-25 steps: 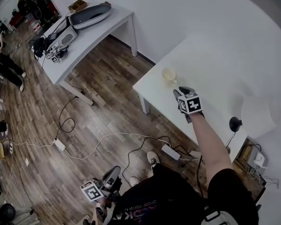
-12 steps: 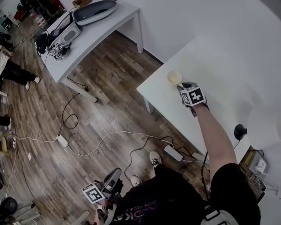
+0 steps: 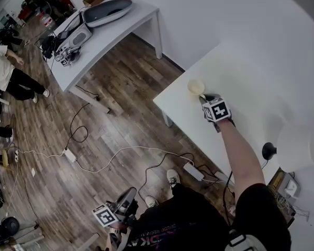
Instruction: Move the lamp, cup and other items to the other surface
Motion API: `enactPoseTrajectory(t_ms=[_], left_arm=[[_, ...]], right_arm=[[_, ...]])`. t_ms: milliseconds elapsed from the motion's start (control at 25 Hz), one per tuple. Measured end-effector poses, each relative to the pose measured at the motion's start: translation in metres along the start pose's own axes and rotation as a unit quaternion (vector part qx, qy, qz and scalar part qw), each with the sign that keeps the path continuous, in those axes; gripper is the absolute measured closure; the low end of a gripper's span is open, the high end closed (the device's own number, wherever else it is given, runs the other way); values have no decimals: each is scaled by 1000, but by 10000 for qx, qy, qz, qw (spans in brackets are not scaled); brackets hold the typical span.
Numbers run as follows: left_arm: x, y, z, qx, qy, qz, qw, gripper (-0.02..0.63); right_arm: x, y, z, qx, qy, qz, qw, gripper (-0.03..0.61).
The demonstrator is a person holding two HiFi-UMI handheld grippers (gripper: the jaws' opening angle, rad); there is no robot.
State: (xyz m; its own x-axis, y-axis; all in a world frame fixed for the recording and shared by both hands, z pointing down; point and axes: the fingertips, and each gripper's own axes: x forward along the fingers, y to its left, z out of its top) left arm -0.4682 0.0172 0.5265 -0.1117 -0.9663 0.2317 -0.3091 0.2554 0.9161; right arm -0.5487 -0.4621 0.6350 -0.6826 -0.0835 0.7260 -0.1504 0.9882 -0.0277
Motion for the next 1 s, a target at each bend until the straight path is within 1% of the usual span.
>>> enactPoseTrajectory(t_ms=[120, 360, 760, 1000], left_arm=[[0, 0, -2, -8, 6, 24, 10000, 620], [-6, 2, -1, 22, -1, 80, 10000, 620], [-18, 0, -1, 44, -15, -2, 10000, 620], [-24, 3, -3, 50, 43, -62, 10000, 620]], right_arm=[[-1, -2, 0, -81, -72, -106, 9999, 526], [-1, 0, 2, -29, -199, -231, 9995, 528], [-20, 10, 5, 16, -510, -532, 9973, 528], [-38, 21, 7, 152, -760, -574, 9953, 528]])
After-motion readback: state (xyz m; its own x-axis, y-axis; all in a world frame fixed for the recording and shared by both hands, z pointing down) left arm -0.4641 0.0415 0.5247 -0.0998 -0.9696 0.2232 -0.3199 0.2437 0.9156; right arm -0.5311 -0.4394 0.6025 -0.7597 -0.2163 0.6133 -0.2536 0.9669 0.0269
